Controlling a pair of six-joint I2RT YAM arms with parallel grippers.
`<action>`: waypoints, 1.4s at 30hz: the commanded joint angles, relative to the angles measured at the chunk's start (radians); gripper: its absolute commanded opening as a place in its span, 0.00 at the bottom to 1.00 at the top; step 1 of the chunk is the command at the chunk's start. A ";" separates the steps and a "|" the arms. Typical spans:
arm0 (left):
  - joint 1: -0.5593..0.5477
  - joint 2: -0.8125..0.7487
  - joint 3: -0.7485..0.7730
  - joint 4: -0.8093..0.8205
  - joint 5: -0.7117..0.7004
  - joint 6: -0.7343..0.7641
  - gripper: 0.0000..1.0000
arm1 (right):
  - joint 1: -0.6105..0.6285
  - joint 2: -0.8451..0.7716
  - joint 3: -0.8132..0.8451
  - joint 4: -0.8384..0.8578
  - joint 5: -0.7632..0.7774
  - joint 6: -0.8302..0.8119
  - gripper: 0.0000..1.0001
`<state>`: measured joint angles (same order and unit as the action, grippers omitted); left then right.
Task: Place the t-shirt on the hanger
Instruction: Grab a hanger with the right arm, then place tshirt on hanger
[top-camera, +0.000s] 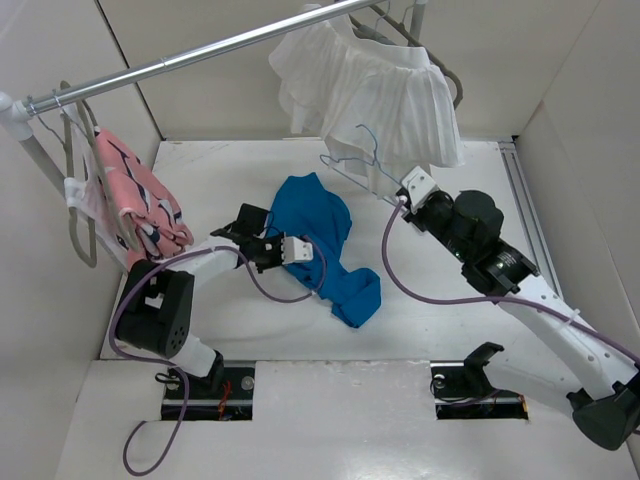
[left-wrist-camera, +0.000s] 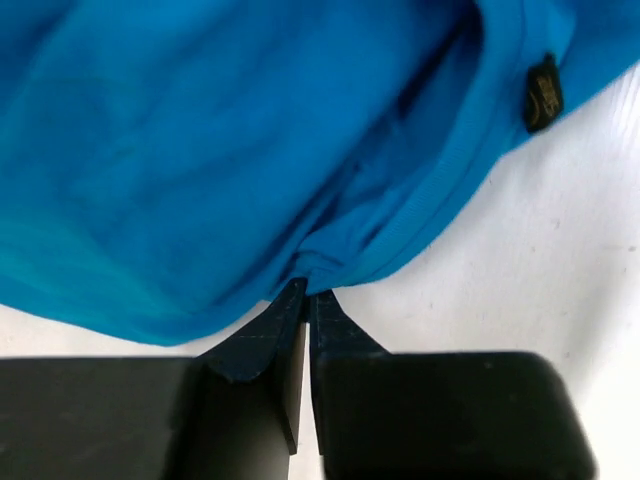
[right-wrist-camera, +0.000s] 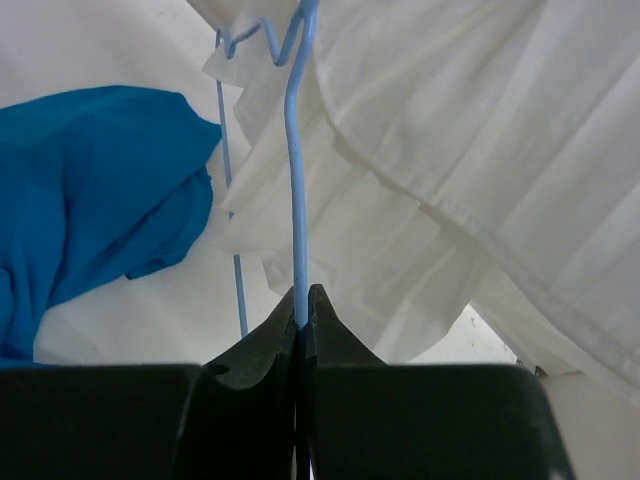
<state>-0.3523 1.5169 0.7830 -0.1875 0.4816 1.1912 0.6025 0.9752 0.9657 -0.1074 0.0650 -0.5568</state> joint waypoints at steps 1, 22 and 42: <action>-0.005 -0.006 0.083 -0.036 0.093 -0.071 0.00 | -0.006 -0.033 0.001 -0.023 -0.030 -0.005 0.00; -0.042 0.407 0.989 -0.721 0.140 -0.621 0.00 | 0.003 -0.409 0.035 -0.647 -0.350 0.044 0.00; -0.083 0.330 0.946 -0.782 0.104 -0.565 0.00 | 0.088 -0.213 -0.163 -0.210 -0.021 0.181 0.00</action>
<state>-0.4313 1.9099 1.7260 -0.9031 0.5865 0.5827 0.6785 0.7498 0.7994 -0.4217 -0.0410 -0.4107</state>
